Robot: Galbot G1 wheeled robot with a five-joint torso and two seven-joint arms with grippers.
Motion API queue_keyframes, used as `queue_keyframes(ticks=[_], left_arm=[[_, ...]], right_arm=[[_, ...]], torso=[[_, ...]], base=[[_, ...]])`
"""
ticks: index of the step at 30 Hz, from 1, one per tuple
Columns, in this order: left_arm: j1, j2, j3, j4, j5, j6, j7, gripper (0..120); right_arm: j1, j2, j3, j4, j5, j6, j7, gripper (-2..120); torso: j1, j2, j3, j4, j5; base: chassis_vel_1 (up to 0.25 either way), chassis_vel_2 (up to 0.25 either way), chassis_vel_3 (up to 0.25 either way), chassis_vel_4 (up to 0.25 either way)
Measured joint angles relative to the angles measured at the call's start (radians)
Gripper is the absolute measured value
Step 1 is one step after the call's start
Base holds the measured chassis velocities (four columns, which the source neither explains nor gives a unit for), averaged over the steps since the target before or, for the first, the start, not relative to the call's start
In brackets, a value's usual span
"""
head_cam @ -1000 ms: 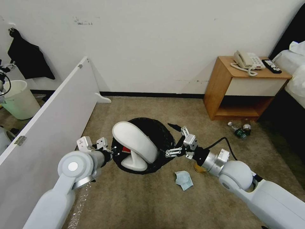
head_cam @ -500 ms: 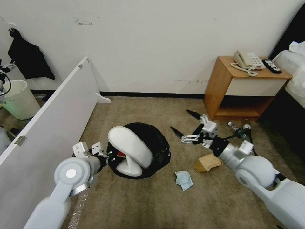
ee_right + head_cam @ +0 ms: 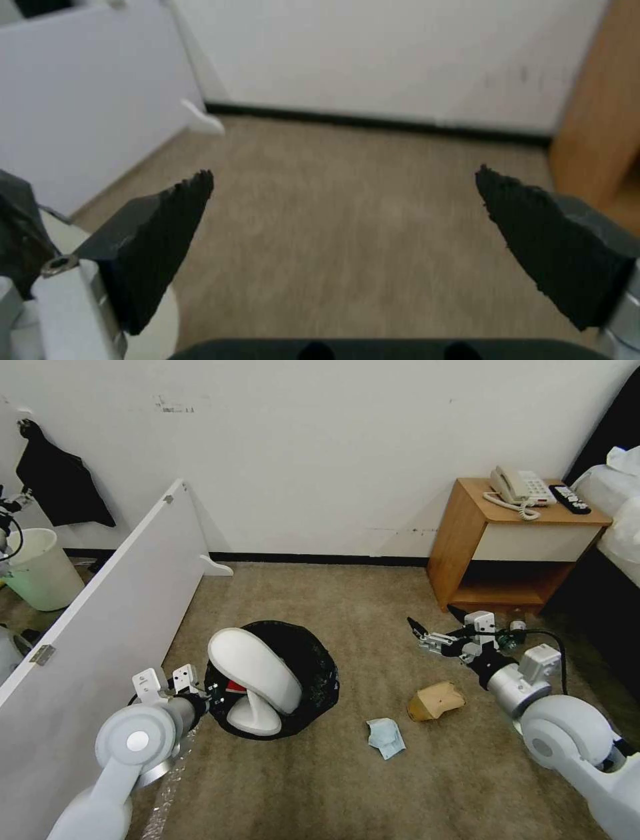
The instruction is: Pick up the trash bin, then pick up the garbage from the floor and place it into the trash bin.
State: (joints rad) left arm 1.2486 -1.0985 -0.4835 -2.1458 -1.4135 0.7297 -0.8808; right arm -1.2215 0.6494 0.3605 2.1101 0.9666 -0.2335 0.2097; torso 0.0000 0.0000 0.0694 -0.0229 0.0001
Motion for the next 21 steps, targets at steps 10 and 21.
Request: queue_keyframes(ticks=[10,21], left_arm=[[-0.029,0.005,0.02,0.024,-0.007,-0.001,0.016,0],[-0.04,0.02,-0.007,0.06,-0.022,-0.001,0.047,0]], right_arm=[[0.079,-0.018,-0.057,0.027,0.417,-0.378,0.34,100],[0.148,0.008,-0.199,-0.101,0.544,-0.503,0.433,100]], torso=[[0.0,0.0,0.0,-0.0005,-0.0004],[0.0,0.0,0.0,-0.0007,-0.0001]], base=[[0.0,0.0,0.0,0.0],[0.0,0.0,0.0,0.0]])
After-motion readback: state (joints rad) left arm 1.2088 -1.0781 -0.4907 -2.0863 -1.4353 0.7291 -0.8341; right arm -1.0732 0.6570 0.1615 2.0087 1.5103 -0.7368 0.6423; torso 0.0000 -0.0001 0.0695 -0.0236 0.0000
